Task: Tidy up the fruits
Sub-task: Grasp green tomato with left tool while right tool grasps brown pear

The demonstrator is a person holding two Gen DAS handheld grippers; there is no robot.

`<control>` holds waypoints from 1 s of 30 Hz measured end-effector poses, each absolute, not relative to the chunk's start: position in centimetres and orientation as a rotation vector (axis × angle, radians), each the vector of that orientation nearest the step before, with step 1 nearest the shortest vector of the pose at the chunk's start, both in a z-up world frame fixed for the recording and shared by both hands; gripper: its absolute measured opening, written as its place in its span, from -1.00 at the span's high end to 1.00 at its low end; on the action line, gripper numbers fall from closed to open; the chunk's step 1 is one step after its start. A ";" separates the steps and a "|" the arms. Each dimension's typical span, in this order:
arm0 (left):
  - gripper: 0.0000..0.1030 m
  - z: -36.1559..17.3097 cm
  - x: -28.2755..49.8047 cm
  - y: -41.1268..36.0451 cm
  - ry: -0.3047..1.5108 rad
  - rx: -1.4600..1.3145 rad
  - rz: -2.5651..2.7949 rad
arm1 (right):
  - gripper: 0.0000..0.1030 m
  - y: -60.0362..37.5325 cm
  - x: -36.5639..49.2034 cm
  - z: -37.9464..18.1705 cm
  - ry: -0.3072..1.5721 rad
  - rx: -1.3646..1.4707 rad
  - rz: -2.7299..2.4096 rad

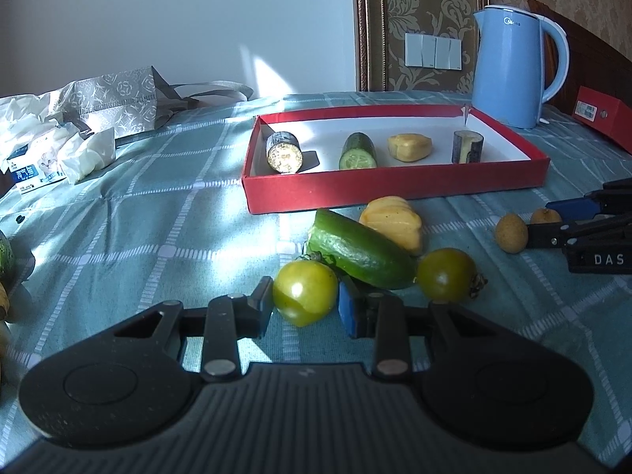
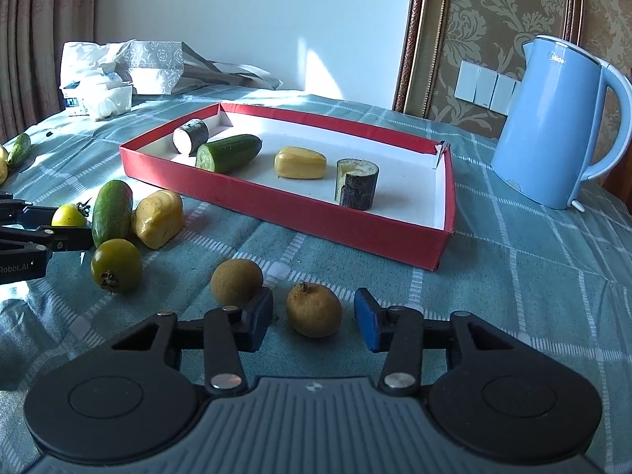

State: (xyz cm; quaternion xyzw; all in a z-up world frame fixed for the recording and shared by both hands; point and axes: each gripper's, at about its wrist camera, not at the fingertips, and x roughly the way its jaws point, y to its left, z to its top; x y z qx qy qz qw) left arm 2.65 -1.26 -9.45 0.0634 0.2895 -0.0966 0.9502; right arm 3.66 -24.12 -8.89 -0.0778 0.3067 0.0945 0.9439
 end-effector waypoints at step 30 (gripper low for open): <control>0.41 -8.7 3.4 -1.0 0.648 0.088 -0.199 | 0.44 -24.4 1.2 -8.3 0.626 -0.154 0.168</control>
